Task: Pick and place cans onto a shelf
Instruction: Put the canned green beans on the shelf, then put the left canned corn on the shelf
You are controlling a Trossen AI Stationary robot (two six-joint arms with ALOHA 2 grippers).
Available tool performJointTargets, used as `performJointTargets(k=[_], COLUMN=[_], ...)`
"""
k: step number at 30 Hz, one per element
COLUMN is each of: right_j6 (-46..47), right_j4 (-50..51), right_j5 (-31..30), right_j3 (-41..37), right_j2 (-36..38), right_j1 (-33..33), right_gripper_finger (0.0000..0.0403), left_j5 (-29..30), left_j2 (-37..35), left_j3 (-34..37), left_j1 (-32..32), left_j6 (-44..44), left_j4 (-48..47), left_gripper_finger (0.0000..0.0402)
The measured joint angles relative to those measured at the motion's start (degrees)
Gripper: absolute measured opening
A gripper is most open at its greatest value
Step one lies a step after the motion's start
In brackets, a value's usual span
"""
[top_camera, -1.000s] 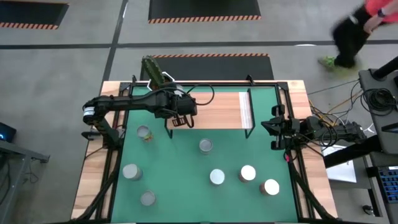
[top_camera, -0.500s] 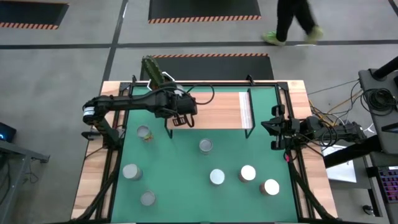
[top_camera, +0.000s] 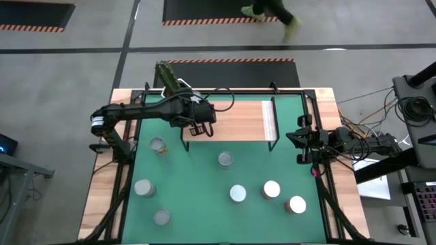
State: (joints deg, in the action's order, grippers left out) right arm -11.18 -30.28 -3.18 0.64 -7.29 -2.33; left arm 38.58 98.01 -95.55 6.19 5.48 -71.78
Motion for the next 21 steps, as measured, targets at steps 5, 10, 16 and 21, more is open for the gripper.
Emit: performJointTargets(k=[5, 10, 16, 21], right_j6=[0.0, 0.1, 1.6, 3.2], right_j4=[0.0, 0.0, 0.0, 0.2], right_j5=[0.0, 0.0, 0.0, 0.1], right_j3=[0.0, 0.0, 0.0, 0.6], right_j2=[0.0, 0.0, 0.0, -0.1], right_j1=[0.0, 0.0, 0.0, 0.0], right_gripper_finger=[0.0009, 0.0009, 0.0009, 0.0009], left_j5=[0.0, 2.8, 5.8, 0.0], left_j2=[-1.4, -3.2, -4.7, -8.6], left_j3=[0.0, 0.9, 4.6, 12.9], left_j1=[-4.9, -15.5, -28.6, -35.3], left_j6=[3.6, 1.9, -7.9, -13.8], left_j4=[3.1, 12.8, 23.7, 38.0], left_gripper_finger=[0.0, 0.0, 0.0, 0.0])
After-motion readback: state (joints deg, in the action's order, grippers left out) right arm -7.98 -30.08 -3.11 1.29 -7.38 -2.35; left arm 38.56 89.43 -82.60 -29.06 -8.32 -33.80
